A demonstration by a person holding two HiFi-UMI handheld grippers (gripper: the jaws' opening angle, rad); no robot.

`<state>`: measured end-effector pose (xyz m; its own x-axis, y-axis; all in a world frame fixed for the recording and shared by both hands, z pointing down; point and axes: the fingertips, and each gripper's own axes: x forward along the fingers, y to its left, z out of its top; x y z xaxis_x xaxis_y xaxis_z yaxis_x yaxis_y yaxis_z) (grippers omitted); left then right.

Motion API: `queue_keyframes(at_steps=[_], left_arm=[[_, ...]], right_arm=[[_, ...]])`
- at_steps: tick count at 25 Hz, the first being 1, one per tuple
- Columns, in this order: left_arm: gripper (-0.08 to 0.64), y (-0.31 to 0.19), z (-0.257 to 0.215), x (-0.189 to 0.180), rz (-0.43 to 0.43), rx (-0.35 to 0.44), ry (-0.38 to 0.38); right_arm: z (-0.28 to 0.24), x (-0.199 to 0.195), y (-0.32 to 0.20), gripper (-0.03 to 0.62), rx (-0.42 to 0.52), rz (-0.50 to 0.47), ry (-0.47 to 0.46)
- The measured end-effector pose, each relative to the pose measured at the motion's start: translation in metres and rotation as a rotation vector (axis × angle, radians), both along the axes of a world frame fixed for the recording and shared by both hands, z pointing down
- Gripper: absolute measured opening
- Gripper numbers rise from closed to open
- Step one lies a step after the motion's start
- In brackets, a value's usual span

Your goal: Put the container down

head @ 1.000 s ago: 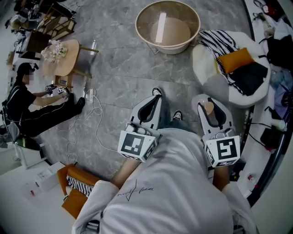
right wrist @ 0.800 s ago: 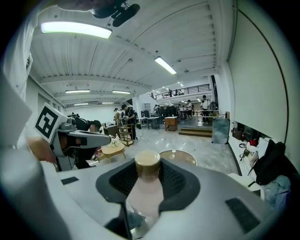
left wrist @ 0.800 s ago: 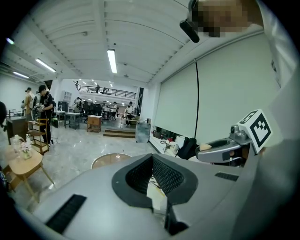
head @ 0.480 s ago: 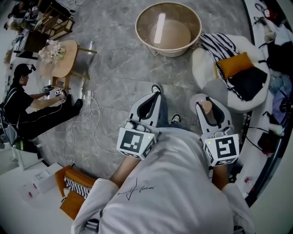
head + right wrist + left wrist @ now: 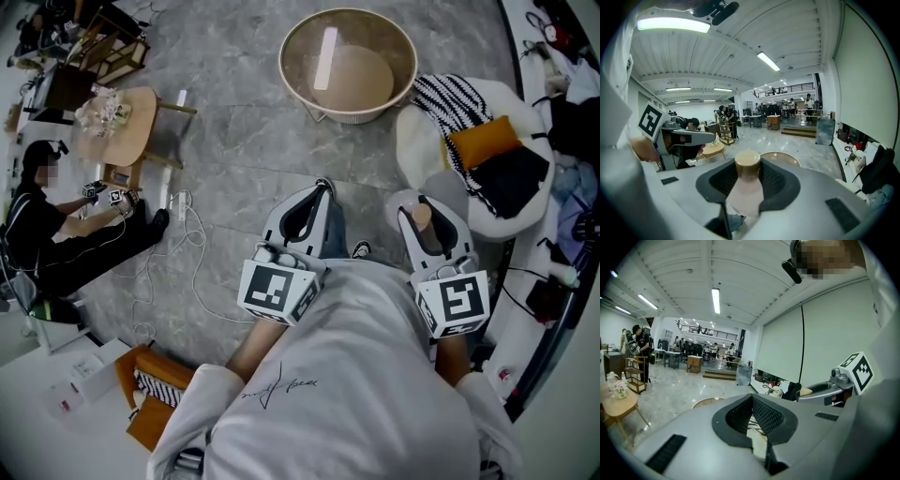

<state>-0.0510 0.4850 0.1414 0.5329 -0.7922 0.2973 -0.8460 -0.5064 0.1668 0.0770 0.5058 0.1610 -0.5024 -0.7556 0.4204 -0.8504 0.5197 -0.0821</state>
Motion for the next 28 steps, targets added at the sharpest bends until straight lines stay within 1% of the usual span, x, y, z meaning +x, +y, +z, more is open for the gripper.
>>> queue_keyframes(at_steps=[13,22,28], left_arm=[[0.017,-0.089,-0.013,-0.040,0.043,-0.004,0.016],[0.017,-0.152,-0.021,-0.077,0.057,0.021,0.033],[0.017,-0.187,-0.021,-0.094,0.080,0.025,0.047]], right_arm=[[-0.009,-0.045,-0.085,0.144,-0.012,0.014,0.010],[-0.018,-0.083,-0.144,0.144,-0.011,0.032,0.019],[-0.022,-0.101,-0.178,0.144,-0.009,0.048,0.036]])
